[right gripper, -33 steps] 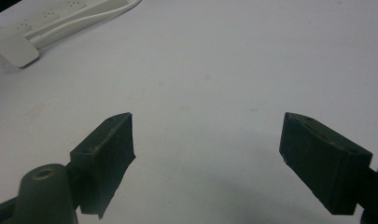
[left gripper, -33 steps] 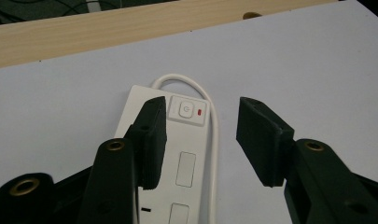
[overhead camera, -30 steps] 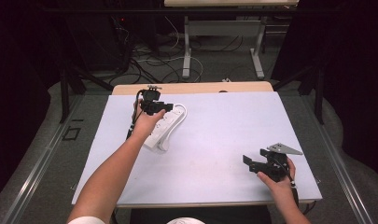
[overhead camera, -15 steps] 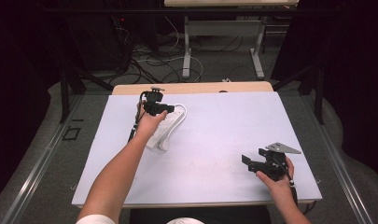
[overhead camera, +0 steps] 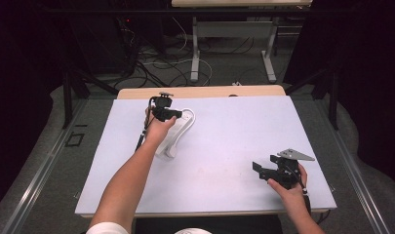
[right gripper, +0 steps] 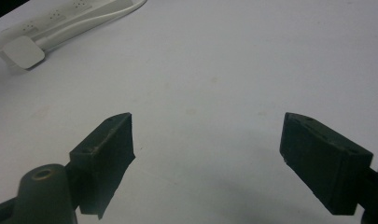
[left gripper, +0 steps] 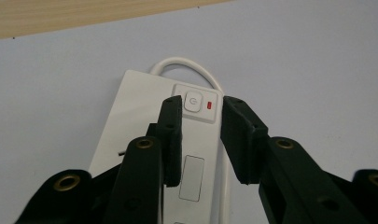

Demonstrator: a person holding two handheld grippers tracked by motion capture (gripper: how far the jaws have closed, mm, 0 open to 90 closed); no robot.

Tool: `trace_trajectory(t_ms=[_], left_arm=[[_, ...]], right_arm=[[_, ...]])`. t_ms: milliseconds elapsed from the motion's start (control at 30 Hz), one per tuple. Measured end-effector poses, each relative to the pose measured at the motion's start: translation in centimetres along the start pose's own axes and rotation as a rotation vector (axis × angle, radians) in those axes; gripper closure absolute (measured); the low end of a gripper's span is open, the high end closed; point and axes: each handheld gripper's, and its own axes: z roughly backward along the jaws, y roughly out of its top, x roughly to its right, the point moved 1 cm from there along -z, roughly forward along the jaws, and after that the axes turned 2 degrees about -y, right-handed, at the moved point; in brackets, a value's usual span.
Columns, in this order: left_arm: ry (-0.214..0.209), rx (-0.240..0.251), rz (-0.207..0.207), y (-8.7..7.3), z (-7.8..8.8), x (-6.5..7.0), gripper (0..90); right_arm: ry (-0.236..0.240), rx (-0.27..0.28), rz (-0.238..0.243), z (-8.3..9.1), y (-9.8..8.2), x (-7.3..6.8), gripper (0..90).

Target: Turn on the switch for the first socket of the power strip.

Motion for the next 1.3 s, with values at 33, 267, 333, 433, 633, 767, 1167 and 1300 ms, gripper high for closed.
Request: trace_trajectory(t_ms=[33, 267, 333, 433, 633, 767, 1167, 1300], left_arm=[[0.008, -0.003, 0.002, 0.0, 0.0, 0.0, 70.7], [0.007, -0.041, 0.021, -0.3, -0.5, 0.0, 78.8], [0.01, -0.045, 0.028, -0.3, -0.6, 0.0, 81.0], [0.008, -0.063, 0.031, -0.4, -0.7, 0.0, 84.1], [0.013, -0.094, 0.045, -0.7, -1.2, 0.0, 88.8], [0.02, -0.108, 0.041, -0.8, -1.5, 0.0, 90.0], [0.023, -0.135, 0.047, -1.1, -2.2, 0.1, 90.0], [0.028, -0.143, 0.044, -1.2, -2.4, 0.2, 90.0]], right_arm=[[0.0, 0.0, 0.0, 0.0, 0.0, 0.0, 16.8], [0.003, -0.001, 0.0, 0.0, 0.0, 0.0, 16.8], [0.0, -0.001, 0.001, -0.1, 0.0, 0.1, 16.8], [-0.002, -0.001, 0.002, -0.1, 0.0, 0.1, 16.8], [0.006, -0.006, -0.002, -0.1, 0.0, 0.1, 16.8], [0.007, -0.005, 0.002, -0.1, 0.0, 0.1, 16.8], [0.011, -0.003, 0.001, -0.2, 0.0, 0.1, 16.8], [0.014, -0.003, 0.0, -0.2, 0.0, 0.1, 16.8]])
